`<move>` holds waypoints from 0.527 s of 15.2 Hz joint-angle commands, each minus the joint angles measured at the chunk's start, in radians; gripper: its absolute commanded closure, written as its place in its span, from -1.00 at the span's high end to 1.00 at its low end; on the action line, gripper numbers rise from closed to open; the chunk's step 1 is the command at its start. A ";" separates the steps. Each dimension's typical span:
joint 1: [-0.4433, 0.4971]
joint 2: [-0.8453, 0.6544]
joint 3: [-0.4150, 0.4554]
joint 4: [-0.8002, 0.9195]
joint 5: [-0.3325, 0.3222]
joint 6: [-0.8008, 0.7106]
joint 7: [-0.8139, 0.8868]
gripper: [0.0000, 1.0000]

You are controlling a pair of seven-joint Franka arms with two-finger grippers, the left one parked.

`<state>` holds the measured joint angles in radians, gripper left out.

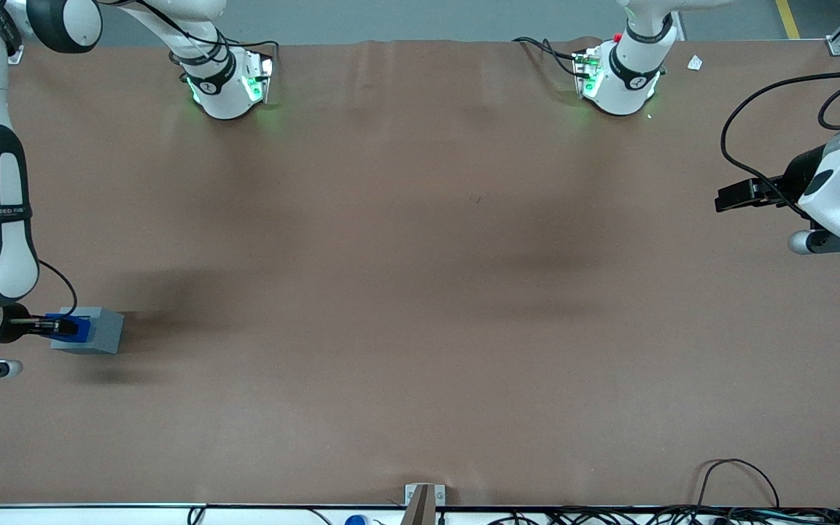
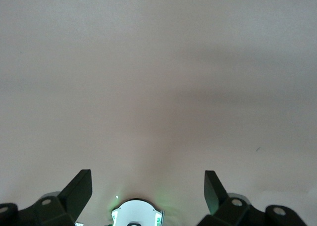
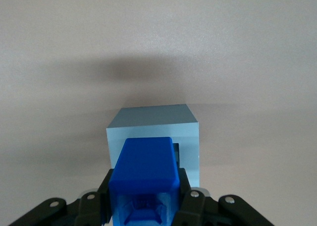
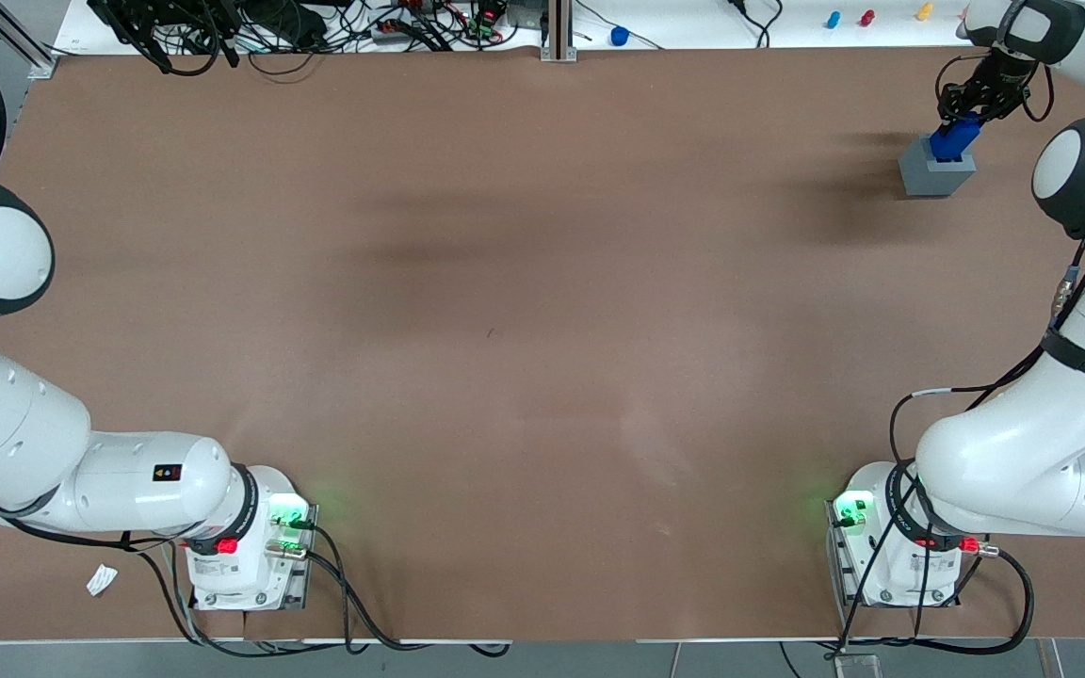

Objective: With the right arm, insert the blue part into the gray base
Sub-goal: 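Lower the blue block into the gray base opening and release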

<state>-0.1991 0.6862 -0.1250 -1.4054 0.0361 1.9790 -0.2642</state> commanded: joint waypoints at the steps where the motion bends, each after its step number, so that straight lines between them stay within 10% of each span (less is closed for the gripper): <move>1: -0.005 0.015 -0.002 0.020 0.010 -0.035 -0.007 -0.99; 8: -0.010 0.016 -0.004 0.020 0.004 -0.039 -0.009 -0.99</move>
<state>-0.2027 0.6886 -0.1317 -1.4027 0.0359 1.9515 -0.2643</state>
